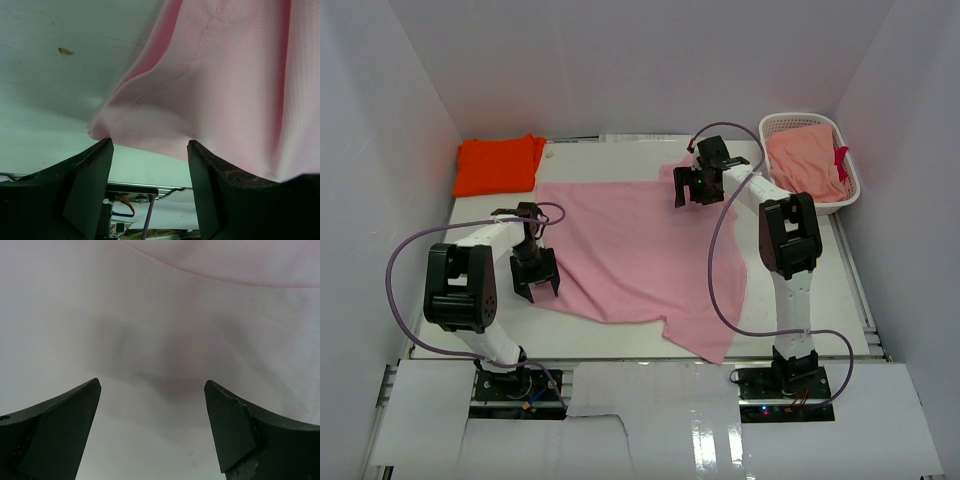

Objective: Fold and stack the t-shirts
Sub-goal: Flatten out the tshirt

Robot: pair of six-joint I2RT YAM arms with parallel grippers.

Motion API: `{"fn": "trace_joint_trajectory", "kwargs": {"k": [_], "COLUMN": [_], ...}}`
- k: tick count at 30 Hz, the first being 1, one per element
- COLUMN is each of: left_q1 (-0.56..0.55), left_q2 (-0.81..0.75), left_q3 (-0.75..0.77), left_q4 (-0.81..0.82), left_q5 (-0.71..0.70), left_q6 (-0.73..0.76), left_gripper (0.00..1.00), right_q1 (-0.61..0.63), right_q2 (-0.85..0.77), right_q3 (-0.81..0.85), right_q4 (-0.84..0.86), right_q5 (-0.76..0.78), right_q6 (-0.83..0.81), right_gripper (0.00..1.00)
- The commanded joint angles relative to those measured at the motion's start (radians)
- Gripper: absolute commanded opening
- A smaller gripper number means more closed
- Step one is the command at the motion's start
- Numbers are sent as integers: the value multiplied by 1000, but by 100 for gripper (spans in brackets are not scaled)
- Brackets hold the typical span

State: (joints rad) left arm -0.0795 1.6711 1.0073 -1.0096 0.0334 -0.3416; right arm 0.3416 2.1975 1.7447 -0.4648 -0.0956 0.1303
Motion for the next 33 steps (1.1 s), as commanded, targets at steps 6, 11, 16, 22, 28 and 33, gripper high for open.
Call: {"fn": "trace_joint_trajectory", "kwargs": {"k": [6,11,16,22,28,33], "left_q1": [3,3,3,4,3,3], "left_q2": [7,9,9,12,27,-5], "left_q3": [14,8,2,1,22,13], "left_q4": [14,13,12,12,9,23], "left_q5": [-18,-64,-73,-75,-78,-76], "left_q6": [-7,-14,-17,-17,-20,-25], "left_gripper": [72,72,72,72,71,70], "right_q1": [-7,-15,-32,-47,-50,-50], "right_q2": [73,117,163,217,252,251], "right_q3": [101,144,212,291,340,331], "right_q4": [-35,-51,-73,-101,-117,-113], "right_q5": [25,34,37,42,24,17], "right_q6": [-24,-29,-34,-49,-47,-46], "right_gripper": [90,90,90,90,90,90]}}
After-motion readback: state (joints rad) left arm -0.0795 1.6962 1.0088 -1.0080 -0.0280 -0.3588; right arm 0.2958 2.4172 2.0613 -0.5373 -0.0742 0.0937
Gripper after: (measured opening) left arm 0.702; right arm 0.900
